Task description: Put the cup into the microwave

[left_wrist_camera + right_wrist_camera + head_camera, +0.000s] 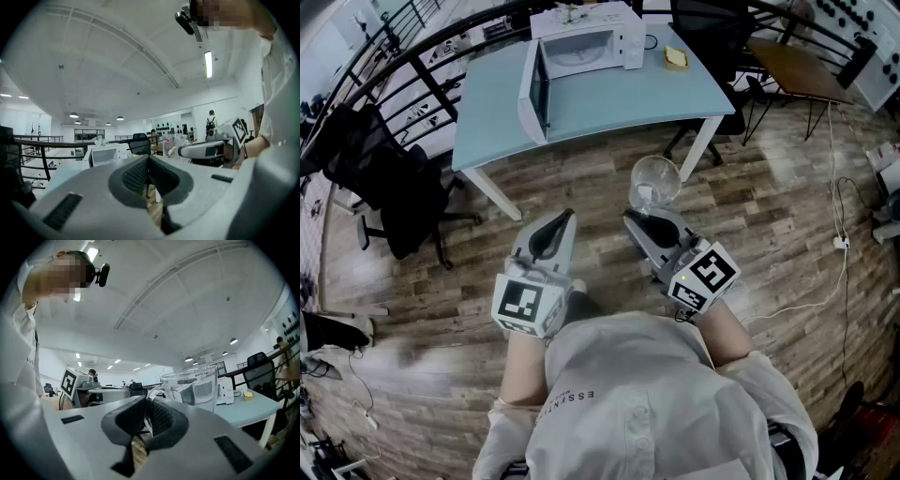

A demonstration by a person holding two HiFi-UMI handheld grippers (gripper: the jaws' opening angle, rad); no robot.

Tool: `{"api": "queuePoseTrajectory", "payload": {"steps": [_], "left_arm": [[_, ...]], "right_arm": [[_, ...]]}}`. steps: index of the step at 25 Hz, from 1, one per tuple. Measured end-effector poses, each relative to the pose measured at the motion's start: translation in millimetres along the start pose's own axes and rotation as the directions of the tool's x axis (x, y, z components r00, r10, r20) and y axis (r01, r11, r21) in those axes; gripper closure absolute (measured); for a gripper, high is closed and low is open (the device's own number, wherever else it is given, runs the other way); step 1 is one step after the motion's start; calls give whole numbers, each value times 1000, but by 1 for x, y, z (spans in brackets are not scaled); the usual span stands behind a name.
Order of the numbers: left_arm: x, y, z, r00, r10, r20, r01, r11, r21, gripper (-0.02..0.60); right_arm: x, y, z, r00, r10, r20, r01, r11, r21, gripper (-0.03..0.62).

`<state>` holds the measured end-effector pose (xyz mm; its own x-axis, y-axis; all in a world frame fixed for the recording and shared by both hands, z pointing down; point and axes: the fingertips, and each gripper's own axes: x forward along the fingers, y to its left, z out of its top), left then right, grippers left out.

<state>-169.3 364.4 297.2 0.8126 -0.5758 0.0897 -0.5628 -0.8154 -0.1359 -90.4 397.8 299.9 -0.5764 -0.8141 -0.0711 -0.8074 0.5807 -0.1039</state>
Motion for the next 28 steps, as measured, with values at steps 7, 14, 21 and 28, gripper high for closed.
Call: {"api": "queuePoseTrajectory", "payload": {"steps": [7, 14, 21, 28], "left_arm": [[1, 3, 1, 1000, 9, 10, -9, 1000, -11, 580], [6, -1, -3, 1000, -4, 9, 5, 1000, -12, 580], [26, 0, -18, 999, -32, -26, 31, 999, -29, 580], [77, 34, -35, 997, -59, -40, 57, 997, -49, 580]], "right_arm": [[1, -7, 1, 1000, -6, -1, 6, 1000, 4, 566], [-3, -13, -4, 1000, -16, -3, 16, 1000, 16, 566], [-4, -36, -14, 999, -45, -17, 46, 998, 46, 566], [23, -91, -28, 995, -96, -41, 98, 993, 65, 566]]}}
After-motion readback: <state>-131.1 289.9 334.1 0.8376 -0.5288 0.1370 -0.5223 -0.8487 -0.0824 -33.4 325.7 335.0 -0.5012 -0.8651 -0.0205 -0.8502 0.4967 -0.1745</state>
